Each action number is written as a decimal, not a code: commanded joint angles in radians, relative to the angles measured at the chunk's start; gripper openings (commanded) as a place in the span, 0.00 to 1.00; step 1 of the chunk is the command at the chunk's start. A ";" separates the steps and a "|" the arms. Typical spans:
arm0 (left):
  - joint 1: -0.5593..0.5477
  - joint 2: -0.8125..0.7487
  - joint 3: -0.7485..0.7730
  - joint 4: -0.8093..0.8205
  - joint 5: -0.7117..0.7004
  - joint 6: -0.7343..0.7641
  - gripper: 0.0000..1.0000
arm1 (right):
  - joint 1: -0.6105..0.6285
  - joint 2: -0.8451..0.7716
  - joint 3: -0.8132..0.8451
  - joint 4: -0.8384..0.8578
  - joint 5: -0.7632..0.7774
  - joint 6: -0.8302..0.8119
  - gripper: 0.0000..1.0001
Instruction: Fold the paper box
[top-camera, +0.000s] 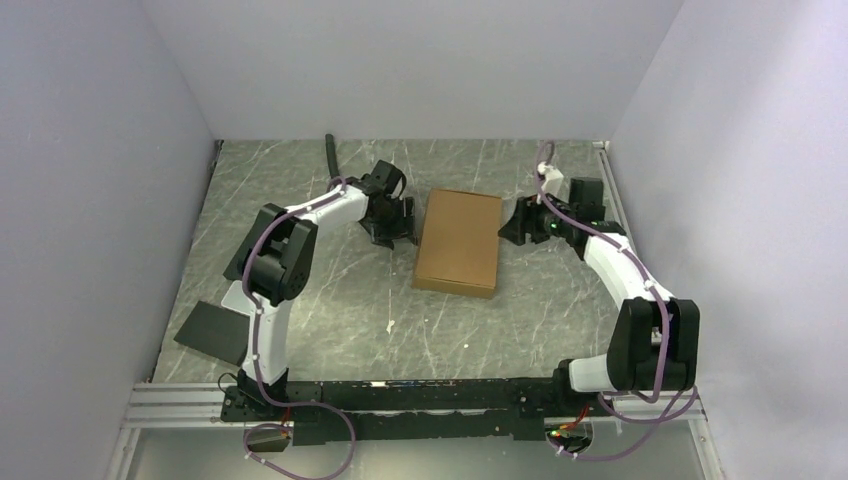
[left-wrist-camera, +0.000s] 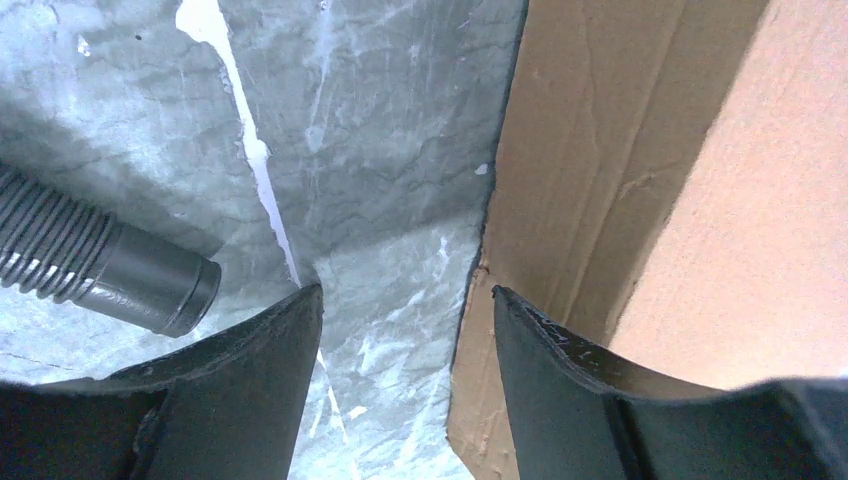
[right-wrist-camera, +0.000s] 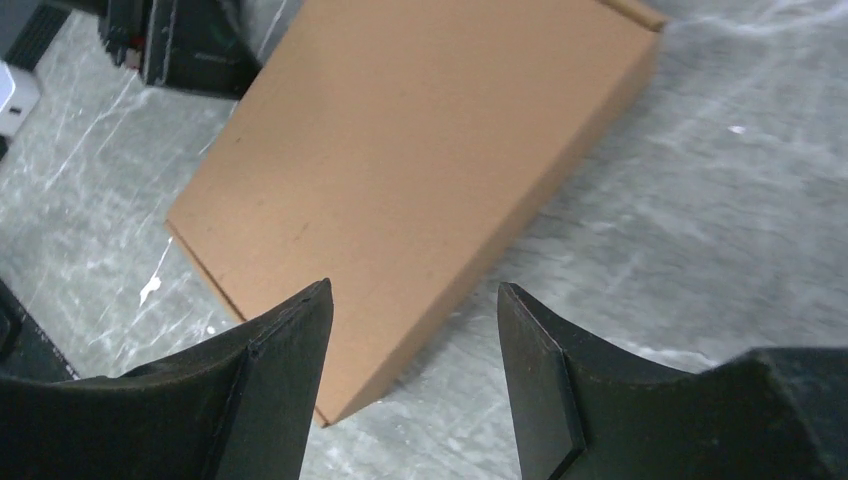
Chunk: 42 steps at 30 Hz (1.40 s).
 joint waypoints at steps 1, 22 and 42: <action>-0.005 -0.007 -0.054 -0.020 -0.121 0.059 0.69 | -0.095 -0.017 -0.047 0.125 -0.086 0.015 0.65; 0.020 -0.480 -0.276 0.096 -0.271 0.197 0.69 | -0.203 -0.058 -0.070 0.132 -0.185 -0.008 0.72; -0.089 0.004 -0.144 0.377 0.289 0.029 0.23 | -0.029 0.323 0.020 0.102 -0.044 0.216 0.04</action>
